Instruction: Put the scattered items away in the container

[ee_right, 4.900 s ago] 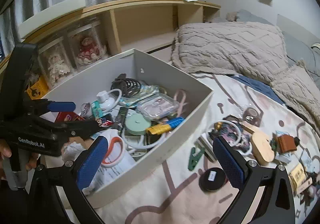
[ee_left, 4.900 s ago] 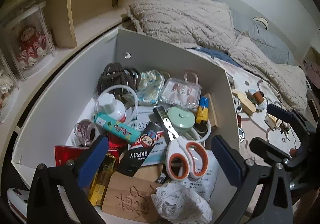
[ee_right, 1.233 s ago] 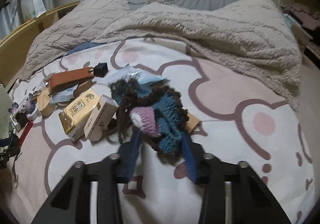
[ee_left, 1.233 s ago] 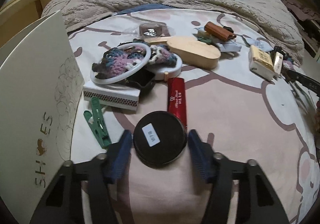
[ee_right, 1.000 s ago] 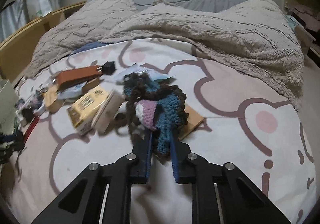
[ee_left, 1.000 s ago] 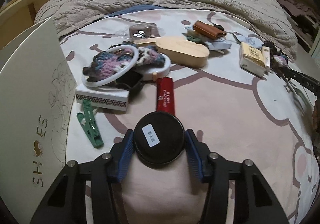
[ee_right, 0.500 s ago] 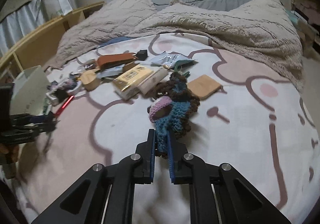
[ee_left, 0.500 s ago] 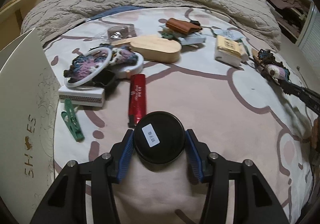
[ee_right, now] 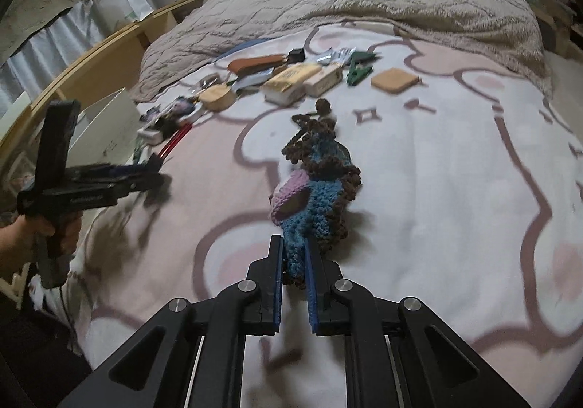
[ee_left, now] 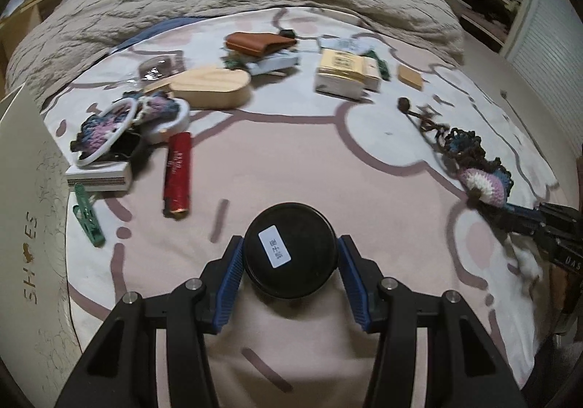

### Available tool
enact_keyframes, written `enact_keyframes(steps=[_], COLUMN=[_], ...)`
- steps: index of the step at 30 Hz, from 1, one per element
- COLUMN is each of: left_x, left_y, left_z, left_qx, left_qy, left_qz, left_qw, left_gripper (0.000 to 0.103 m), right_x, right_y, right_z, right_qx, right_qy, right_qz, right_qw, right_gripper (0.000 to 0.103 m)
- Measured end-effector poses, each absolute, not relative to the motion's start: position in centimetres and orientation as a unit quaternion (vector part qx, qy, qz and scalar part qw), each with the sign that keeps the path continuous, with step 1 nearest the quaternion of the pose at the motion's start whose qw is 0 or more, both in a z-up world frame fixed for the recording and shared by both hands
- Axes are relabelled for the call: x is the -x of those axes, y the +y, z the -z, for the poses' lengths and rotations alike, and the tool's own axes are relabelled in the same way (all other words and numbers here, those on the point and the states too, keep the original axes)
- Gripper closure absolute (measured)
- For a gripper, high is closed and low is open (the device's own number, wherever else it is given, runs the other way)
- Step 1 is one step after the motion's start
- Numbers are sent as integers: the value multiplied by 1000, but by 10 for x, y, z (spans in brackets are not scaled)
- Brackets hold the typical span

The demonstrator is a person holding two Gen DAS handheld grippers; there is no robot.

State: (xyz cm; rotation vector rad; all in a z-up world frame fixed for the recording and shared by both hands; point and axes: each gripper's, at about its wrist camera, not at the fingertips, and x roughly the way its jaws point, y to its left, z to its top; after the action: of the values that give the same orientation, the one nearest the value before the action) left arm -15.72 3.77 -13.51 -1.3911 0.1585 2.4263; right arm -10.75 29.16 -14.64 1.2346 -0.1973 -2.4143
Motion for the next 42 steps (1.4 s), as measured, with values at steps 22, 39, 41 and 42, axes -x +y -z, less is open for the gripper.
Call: enact_keyframes(steps=[22,39,41,42], left_x=[119,114,113,113], left_y=[70,61,60,60], left_z=[150,155,156,157], left_qx=[565,546,545,543], left_qy=[86,57,49,48], left_qz=[-793,-796,-796,-797], left_qw=[212,256,258,258], left_gripper=[49,28,24,24], right_x=[42,52,59,63], right_y=[282,303,306,306], right_z=[151,137,139,140], right_qx=[-474,-457,-459,-461], right_qy=[-55,-104,-128,-141], right_qz=[853,868,864,860], right_qw=[213,165,164,165], right_gripper=[91,21,21,21])
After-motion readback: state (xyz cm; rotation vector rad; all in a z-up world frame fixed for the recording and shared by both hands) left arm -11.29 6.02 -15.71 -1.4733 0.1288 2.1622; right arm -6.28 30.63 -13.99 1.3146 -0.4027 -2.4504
